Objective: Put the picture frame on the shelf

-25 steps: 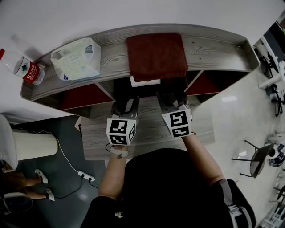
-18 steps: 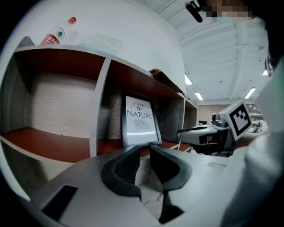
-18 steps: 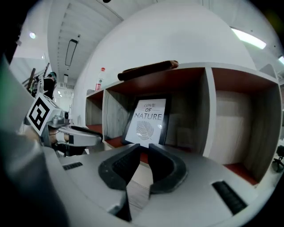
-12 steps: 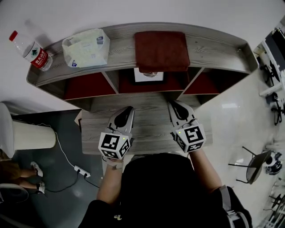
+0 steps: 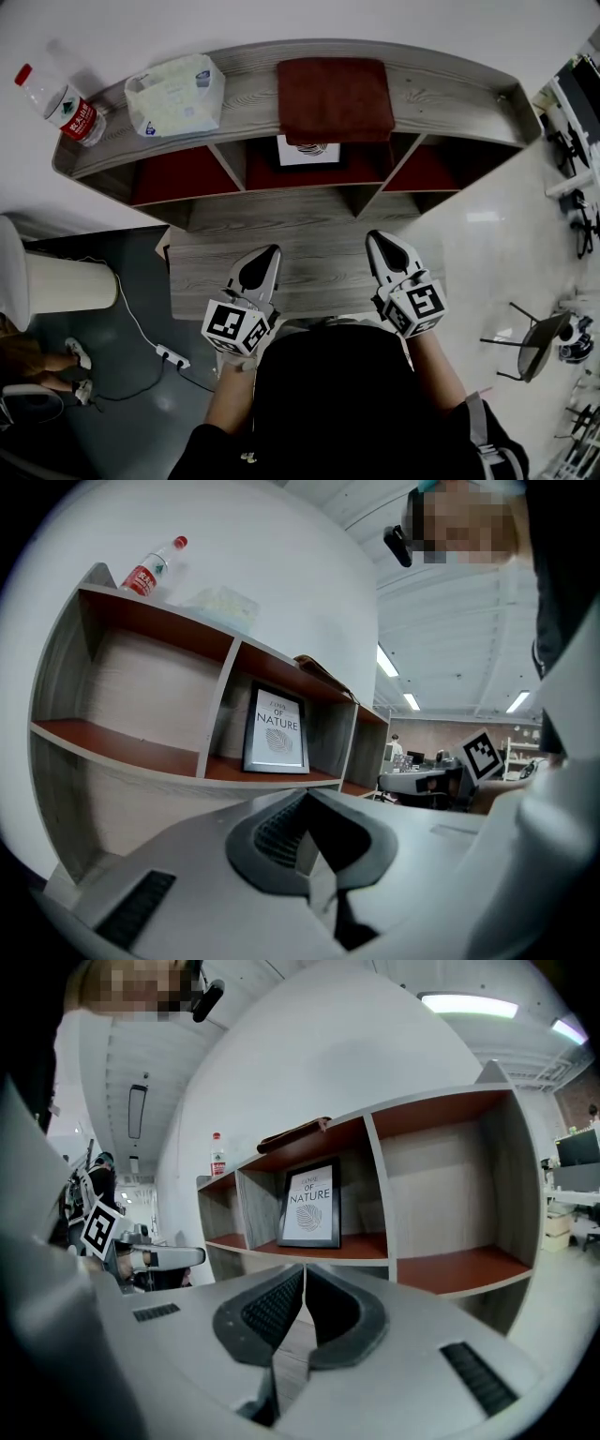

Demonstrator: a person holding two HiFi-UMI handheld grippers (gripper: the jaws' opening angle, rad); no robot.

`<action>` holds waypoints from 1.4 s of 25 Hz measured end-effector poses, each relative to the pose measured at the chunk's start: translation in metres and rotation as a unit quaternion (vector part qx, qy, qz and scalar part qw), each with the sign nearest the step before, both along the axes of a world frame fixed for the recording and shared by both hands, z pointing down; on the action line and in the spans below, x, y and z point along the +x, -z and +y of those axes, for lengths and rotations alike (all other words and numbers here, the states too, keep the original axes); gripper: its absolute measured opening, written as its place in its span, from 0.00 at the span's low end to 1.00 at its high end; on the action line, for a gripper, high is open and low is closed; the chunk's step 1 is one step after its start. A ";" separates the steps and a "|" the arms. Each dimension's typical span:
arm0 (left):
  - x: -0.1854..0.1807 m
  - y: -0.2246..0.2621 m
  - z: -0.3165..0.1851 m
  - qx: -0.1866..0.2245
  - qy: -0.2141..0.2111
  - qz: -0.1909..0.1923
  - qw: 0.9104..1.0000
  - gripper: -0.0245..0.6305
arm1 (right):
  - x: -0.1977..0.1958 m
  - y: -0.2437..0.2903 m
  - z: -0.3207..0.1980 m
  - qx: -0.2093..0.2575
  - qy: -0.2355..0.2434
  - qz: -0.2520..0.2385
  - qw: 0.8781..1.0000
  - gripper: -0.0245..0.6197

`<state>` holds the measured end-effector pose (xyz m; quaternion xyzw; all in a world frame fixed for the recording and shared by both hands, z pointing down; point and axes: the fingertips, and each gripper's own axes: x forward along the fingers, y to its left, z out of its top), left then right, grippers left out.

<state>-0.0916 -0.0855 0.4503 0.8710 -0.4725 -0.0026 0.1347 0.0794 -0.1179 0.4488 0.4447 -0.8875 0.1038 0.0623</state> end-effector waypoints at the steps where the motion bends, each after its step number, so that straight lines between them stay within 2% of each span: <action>1: 0.001 -0.001 0.002 -0.003 -0.002 0.002 1.000 0.05 | 0.001 0.000 0.003 0.002 0.003 0.002 1.000 0.04; 10: 0.007 -0.005 0.008 -0.005 -0.009 -0.021 1.000 0.05 | -0.001 0.014 0.011 -0.010 -0.005 -0.018 1.000 0.04; 14: 0.009 -0.005 0.008 -0.005 -0.008 -0.025 1.000 0.05 | -0.001 0.006 0.016 -0.007 0.017 -0.007 1.000 0.04; 19: 0.013 -0.008 0.006 -0.007 -0.011 -0.028 1.000 0.05 | -0.001 0.003 0.015 0.002 0.016 0.006 1.000 0.04; 26: 0.018 -0.006 0.000 -0.008 -0.009 -0.027 1.000 0.05 | -0.005 0.005 0.014 -0.011 0.019 -0.001 1.000 0.04; 31: 0.018 -0.008 -0.003 -0.011 -0.007 -0.030 0.999 0.05 | -0.006 0.000 0.015 0.001 0.034 0.024 0.999 0.04; 35: 0.020 -0.010 -0.006 -0.014 -0.008 -0.032 0.999 0.05 | -0.003 0.005 0.007 -0.009 0.013 0.001 1.000 0.04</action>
